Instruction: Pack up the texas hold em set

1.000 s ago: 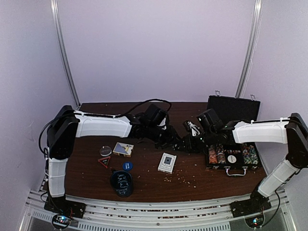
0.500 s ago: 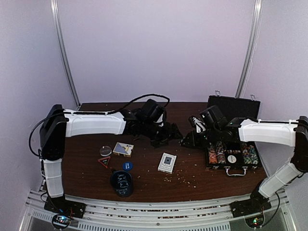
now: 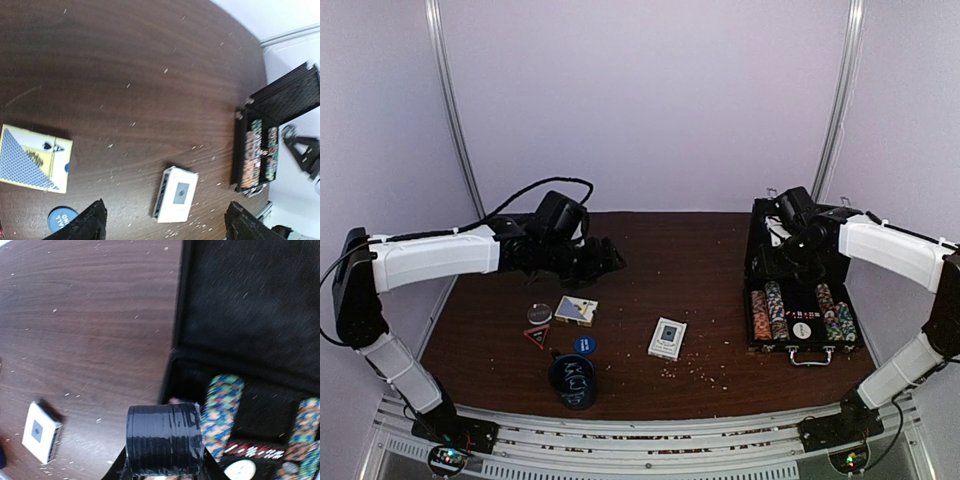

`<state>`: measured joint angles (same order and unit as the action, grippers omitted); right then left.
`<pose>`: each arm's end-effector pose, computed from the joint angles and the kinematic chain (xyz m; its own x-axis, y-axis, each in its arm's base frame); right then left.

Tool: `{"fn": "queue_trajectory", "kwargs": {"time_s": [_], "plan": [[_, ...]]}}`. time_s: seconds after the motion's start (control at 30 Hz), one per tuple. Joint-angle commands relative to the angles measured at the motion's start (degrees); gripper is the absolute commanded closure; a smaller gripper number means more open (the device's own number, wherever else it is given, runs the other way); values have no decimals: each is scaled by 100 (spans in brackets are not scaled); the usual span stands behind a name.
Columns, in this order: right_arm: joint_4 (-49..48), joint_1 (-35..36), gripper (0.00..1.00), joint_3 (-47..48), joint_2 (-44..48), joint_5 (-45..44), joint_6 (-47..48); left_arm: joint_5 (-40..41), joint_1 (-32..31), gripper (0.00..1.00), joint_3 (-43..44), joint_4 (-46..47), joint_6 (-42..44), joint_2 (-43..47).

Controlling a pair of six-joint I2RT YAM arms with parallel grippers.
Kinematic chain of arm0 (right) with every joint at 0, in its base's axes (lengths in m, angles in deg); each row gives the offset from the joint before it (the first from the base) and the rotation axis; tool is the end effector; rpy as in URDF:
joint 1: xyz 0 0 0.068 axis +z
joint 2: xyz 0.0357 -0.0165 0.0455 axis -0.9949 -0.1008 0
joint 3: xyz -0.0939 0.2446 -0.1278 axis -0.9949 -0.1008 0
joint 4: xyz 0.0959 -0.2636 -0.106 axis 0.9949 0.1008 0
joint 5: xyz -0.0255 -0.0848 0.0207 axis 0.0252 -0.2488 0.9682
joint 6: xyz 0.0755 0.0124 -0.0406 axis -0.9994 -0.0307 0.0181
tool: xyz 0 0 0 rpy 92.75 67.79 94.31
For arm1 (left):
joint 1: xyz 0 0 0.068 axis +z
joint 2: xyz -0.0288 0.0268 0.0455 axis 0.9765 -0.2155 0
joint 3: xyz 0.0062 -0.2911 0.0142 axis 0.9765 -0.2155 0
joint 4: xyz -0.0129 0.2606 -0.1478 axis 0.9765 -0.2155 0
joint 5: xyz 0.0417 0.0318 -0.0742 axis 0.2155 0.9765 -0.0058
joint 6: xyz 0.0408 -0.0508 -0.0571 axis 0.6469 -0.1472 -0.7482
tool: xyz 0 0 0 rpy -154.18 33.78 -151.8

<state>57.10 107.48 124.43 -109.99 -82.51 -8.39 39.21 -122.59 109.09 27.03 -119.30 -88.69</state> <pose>0.3269 0.1454 0.2335 -0.8590 -0.0674 -0.5076 -0.1922 0.9612 0.1977 0.2984 -0.3032 0.2434 -0.8690 -0.3767 -0.3208 -0.0807 0.7476 -0.6592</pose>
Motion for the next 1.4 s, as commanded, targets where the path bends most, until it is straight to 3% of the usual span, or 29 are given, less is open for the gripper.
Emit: {"fn": "queue_trajectory", "kwargs": {"time_s": [0.0, 0.37, 0.83, 1.1, 1.37], "plan": [[347, -198, 90, 565, -347, -187, 1182, 78, -24, 16, -228, 71, 185, 20], [776, -215, 89, 1564, -1572, -823, 1840, -78, 42, 16, -262, -131, 841, -81], [499, -200, 91, 859, -1380, -932, 3403, -657, 179, 16, -322, -254, 1476, -468], [724, -170, 91, 1271, -1916, -1113, 3735, -747, 178, 16, -387, -218, 1486, -464], [775, -121, 87, 902, -1919, -1299, 4116, -659, 179, 16, -882, -214, 1390, -116]]}}
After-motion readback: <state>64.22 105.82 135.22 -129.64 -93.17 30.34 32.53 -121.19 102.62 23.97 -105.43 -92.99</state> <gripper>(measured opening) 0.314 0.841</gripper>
